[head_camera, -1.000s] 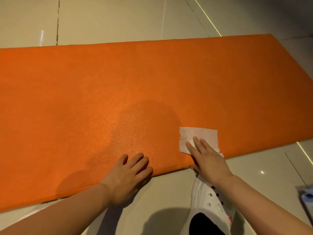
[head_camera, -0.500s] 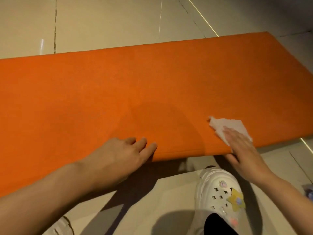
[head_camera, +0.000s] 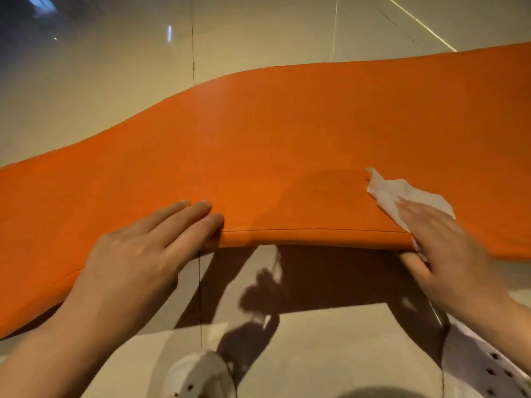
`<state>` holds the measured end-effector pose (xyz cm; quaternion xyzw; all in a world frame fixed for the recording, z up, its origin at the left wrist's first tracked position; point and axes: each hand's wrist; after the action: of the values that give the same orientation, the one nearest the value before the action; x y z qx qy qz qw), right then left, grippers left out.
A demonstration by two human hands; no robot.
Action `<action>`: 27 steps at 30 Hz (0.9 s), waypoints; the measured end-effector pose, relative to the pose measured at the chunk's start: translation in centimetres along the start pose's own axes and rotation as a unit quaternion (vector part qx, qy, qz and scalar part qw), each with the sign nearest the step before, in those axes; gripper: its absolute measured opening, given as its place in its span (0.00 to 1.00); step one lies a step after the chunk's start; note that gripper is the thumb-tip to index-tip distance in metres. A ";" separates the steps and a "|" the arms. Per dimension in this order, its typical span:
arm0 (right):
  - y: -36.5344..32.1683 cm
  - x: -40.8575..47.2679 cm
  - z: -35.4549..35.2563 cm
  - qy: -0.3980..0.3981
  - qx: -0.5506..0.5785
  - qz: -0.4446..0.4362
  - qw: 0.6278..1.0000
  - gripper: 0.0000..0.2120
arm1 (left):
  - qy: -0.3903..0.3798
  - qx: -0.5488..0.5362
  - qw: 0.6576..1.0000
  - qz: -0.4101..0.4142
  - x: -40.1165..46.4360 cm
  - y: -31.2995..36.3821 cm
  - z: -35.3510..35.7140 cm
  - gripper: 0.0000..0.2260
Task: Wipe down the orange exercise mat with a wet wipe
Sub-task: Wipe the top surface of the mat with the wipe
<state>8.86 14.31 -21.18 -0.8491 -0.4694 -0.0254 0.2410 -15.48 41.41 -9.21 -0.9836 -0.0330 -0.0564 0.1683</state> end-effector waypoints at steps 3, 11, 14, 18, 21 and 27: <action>-3.8 1.8 0.9 -0.052 -0.052 -0.093 0.993 0.36 | -0.076 -0.023 0.993 -0.089 -5.3 -1.1 4.0 0.42; -4.9 -1.2 7.1 -0.207 -0.046 -0.129 0.969 0.14 | -0.165 -0.152 0.964 -0.146 -11.0 2.7 12.6 0.34; -5.2 -2.2 7.8 -0.306 0.051 0.016 0.950 0.07 | -0.156 -0.177 0.963 -0.131 -9.9 2.9 13.1 0.29; -8.4 -0.2 6.9 -0.286 0.360 0.251 0.852 0.10 | -0.155 -0.438 0.851 -0.244 -7.1 4.5 11.7 0.23; -11.6 2.2 6.3 -0.294 0.513 0.344 0.729 0.04 | -0.137 -0.706 0.585 -0.375 -4.3 6.6 10.2 0.24; -12.0 2.3 7.8 -0.251 0.423 0.361 0.792 0.11 | -0.065 -0.727 0.416 -0.542 -2.9 7.6 10.8 0.16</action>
<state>-0.98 24.81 -22.79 -0.7466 -0.1360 0.4786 0.4416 -16.68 37.73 -22.20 -0.5176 -0.5165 -0.0743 -0.6781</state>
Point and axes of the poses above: each hand's wrist, its own x-axis towards the middle knuckle, its own z-axis out of the palm, y = z × x, and after that the axes turned 2 degrees about x, right-handed
